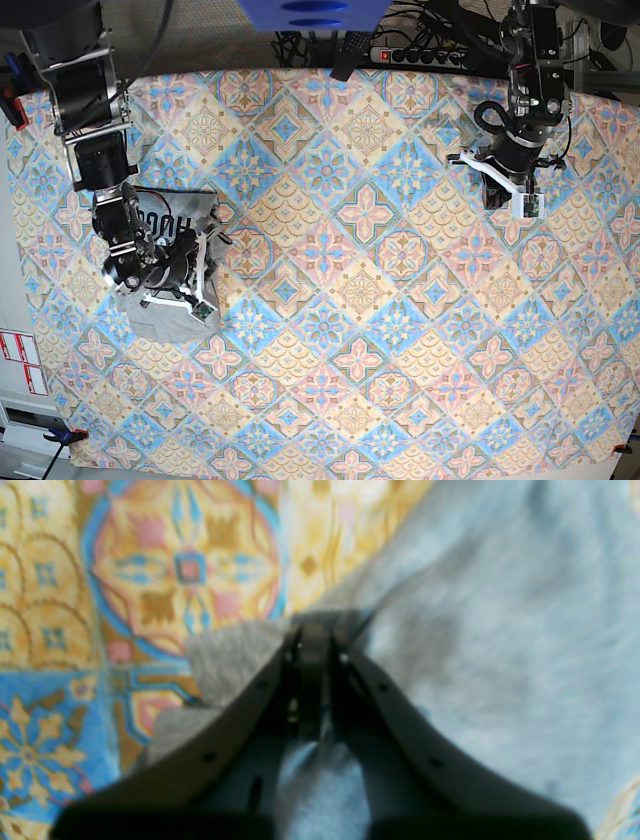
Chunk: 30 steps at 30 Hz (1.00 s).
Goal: Fold the T-shirt properly
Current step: 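Drag the folded shirt with the right gripper to the tablecloth edge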
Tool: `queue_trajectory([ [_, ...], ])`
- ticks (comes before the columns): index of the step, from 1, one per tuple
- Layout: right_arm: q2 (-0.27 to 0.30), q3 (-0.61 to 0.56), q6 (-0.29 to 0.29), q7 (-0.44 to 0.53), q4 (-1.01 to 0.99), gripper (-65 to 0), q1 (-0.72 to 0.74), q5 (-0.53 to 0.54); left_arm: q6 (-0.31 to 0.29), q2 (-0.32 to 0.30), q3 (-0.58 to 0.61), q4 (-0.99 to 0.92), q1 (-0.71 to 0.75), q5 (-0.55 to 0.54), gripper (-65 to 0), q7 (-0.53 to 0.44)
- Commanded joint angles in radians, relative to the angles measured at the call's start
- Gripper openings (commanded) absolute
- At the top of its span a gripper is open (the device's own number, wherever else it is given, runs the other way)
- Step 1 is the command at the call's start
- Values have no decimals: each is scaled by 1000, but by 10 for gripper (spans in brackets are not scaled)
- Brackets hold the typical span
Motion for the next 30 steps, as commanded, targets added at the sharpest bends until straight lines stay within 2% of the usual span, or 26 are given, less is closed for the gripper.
queue_trajectory([
  [1,9,6,0,11,45,-626,30,6,6,-8,-5,19,-2,0,-650,-21],
  [8,5,33,-2,-32,238,-627,-83,9,6,-10,-7,19,-2,0,-650,-23],
  [12,5,140,-2,-90,359,-627,-179,7,6,-10,-7,19,-2,0,-650,-23],
  [17,5,261,-2,-90,460,-627,-272,6,6,-10,-5,19,-4,0,-650,-24],
  [23,5,327,0,-86,433,-627,-281,6,4,-10,-5,19,-4,0,-650,-24],
  [27,5,323,0,-81,362,-627,-281,6,4,-10,-5,19,-4,0,-650,-24],
  [30,-6,319,0,-40,282,-627,-287,7,4,-10,-4,19,-4,0,-650,-24],
])
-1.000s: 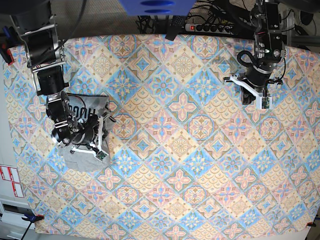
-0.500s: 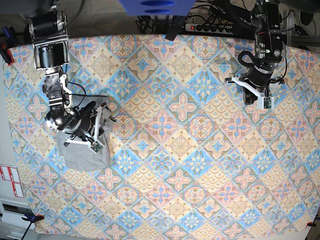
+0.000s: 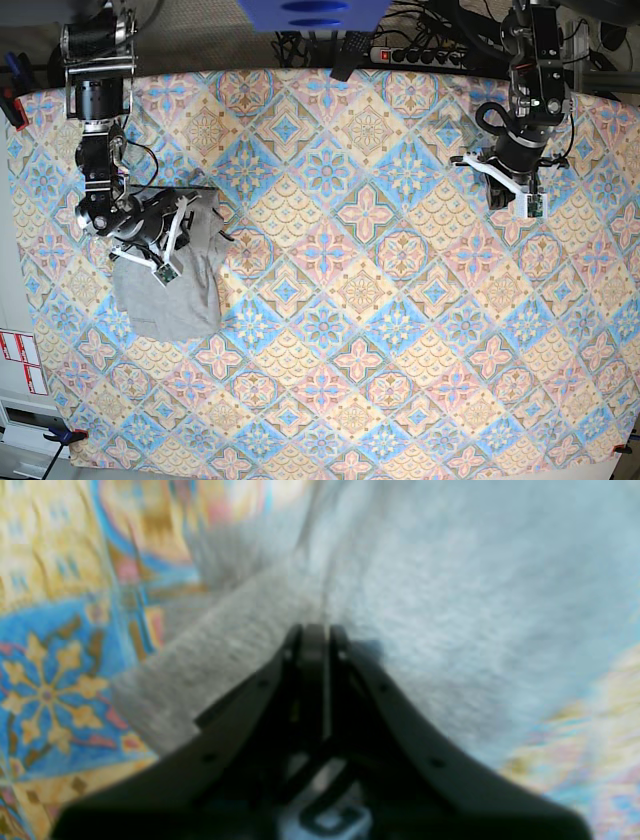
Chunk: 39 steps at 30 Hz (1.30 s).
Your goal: Fold the T-shirt properly
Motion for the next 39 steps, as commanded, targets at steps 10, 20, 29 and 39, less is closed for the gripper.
queue_trajectory([
  [10,-68,2,0,127,-95,-627,-6,0,-3,-10,24,19,-4,-4,-650,-21],
  [20,-62,97,0,93,287,-627,-176,6,-3,-10,24,38,7,-4,-650,-23],
  [29,-67,261,0,35,587,-627,-469,9,-3,-13,17,139,160,-4,-650,-24],
  [39,-68,424,0,40,666,-628,-727,112,-3,-11,-58,142,335,-4,-650,-24],
])
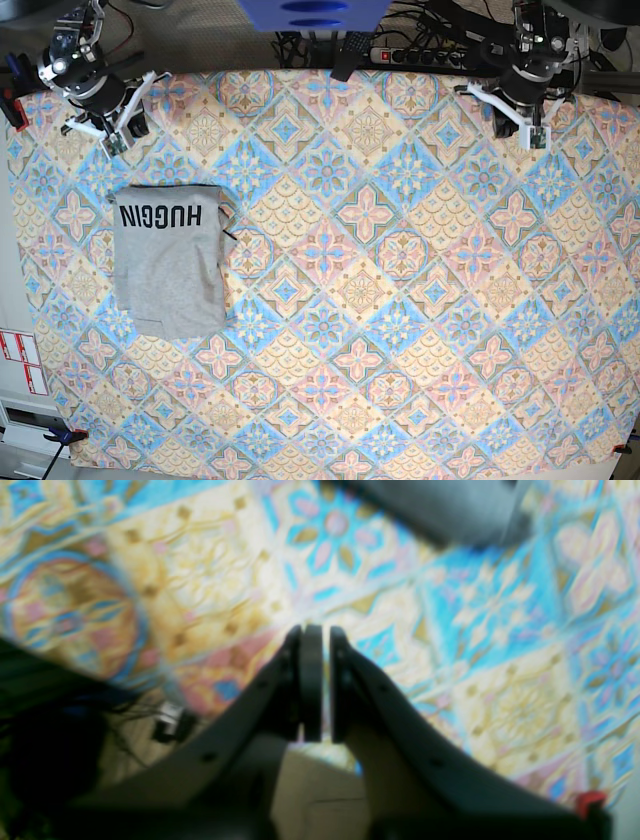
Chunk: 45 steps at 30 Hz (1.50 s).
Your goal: Fold the T-shirt properly
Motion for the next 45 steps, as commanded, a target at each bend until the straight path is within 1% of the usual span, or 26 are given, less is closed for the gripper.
queue_trajectory([
  [1,12,28,-3,24,17,-628,-14,37,-7,-6,-10,20,27,-5,-650,-17],
  [5,12,71,-3,23,14,-643,-99,140,-7,-8,-24,20,102,-5,-650,-17],
  [7,12,71,-3,23,14,-643,-137,156,-7,-8,-24,20,142,-5,-650,-17],
  [16,12,71,-3,23,14,-644,-280,156,-7,-6,-21,38,294,-6,-650,-18],
  [21,12,66,-3,24,6,-644,-343,155,-7,-6,-3,35,353,-5,-650,-18],
  [25,-31,72,-3,24,-74,-644,-347,153,-7,-9,45,4,366,-3,-650,-18],
  [29,-55,65,-5,26,-213,-645,-340,153,-7,-9,97,-89,330,5,-650,-18],
  [34,-55,63,-5,26,-390,-645,-229,153,-7,-9,158,-290,207,6,-650,-23],
  [36,-55,55,-5,24,-482,-645,-185,153,-5,-9,198,-401,153,8,-650,-74],
  [39,-55,9,-5,27,-618,-645,-125,153,-2,-9,267,-576,87,9,-650,-196],
  [41,-55,-14,-5,40,-695,-645,-88,153,-2,-9,304,-678,41,9,-650,-258],
  [45,-55,-77,-5,162,-852,-645,-30,153,-2,-8,376,-866,-39,8,-650,-324],
])
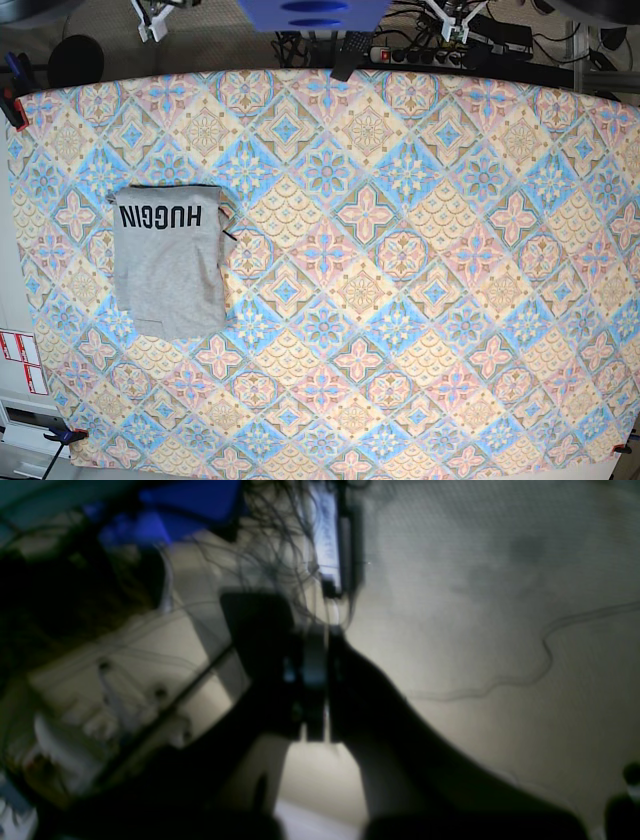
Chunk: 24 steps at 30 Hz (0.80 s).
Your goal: Fold the T-shirt properly
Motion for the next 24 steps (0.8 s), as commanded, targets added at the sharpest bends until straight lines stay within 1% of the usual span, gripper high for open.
queue_trajectory([
  [1,9,-18,10,23,-44,-645,1,5,0,-3,17,-39,1,-2,-650,-23],
  [5,9,-85,8,151,-268,-645,69,5,0,-3,94,-205,-69,-2,-650,-126],
  [10,9,-107,8,315,-502,-644,161,5,0,12,183,-430,-181,-11,-650,-222],
  [14,9,-150,7,412,-598,-644,193,5,0,33,231,-590,-284,-11,-650,-244],
  [16,9,-170,5,450,-622,-644,215,5,0,53,251,-617,-312,-11,-650,-244],
  [19,6,-178,5,510,-690,-644,239,5,0,63,251,-636,-339,-4,-650,-244],
  [21,-24,-178,-7,551,-737,-644,258,5,0,64,251,-636,-350,-2,-650,-244],
  [23,-66,-178,-41,590,-779,-642,271,5,0,64,251,-636,-355,-2,-650,-244],
  [24,-80,-179,-67,610,-795,-642,281,5,0,70,251,-636,-370,-2,-650,-244],
])
